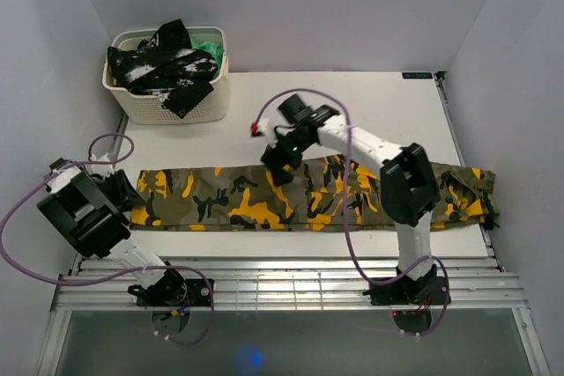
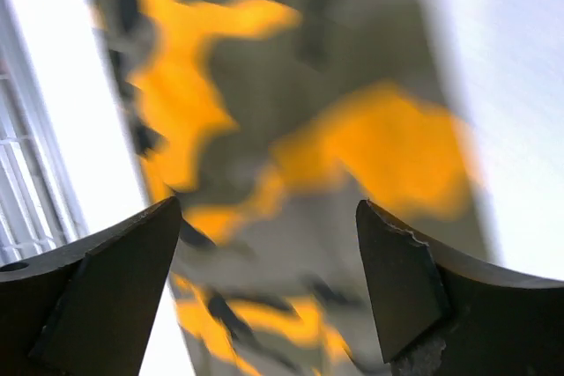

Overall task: Fold and stack the trousers
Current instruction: Fold the trousers

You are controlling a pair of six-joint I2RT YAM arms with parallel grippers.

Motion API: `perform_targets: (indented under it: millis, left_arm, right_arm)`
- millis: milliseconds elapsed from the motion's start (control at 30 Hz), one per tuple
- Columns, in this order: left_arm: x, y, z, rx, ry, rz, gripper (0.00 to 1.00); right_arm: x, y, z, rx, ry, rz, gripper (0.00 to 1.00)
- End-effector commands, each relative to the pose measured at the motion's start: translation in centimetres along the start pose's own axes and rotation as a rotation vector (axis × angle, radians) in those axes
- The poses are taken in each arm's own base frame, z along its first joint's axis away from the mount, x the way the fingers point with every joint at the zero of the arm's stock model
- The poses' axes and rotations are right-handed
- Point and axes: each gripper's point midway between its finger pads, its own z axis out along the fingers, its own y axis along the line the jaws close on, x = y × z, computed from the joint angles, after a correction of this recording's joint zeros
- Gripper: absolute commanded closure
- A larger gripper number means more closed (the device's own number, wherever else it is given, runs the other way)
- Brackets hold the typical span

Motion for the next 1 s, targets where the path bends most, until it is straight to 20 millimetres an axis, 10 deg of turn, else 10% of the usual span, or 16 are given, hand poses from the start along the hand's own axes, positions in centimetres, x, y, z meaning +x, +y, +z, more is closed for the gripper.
perform_targets:
  millis: [0,167,500,700,833,900,967]
  left_arm:
    - [-4.5,-0.3,-5.3,-0.116,-0.207,0.159,0.44]
    - [-6.9,-0.7,-7.2,-0.137,-0.269,0.17,0.24]
    - [-3.4,0.0,0.4,-0.047,-0.077,0.063,0.26]
    - [-1.5,-1.5,3.2,0.012,-0.014,0.01,0.37]
    - [-2.5,1.1,3.8,-0.11,-0.049,-0.017,0.67]
    - [-4.1,3.4,3.2,-0.195,-0.061,-0.029,0.98]
    - [-5.3,5.4,2.0,-0.251,-0.077,-0.046,1.0]
  right_arm:
    - [3.1,-3.9,-9.4,0.111,-0.055,0.158,0.16]
    - [10.6,-7.9,-16.7,0.288,-0.032,0.321,0.24]
    - [29.2,-11.3,-24.4,0.553,0.17,0.612,0.35]
    - [33.8,-10.4,-20.8,0.504,0.236,0.672,0.42]
    - [35.2,-10.1,-18.5,0.466,0.248,0.71,0.45]
    - [35.3,-10.5,-18.2,0.472,0.241,0.71,0.45]
    - [34.9,-10.8,-18.0,0.475,0.228,0.713,0.45]
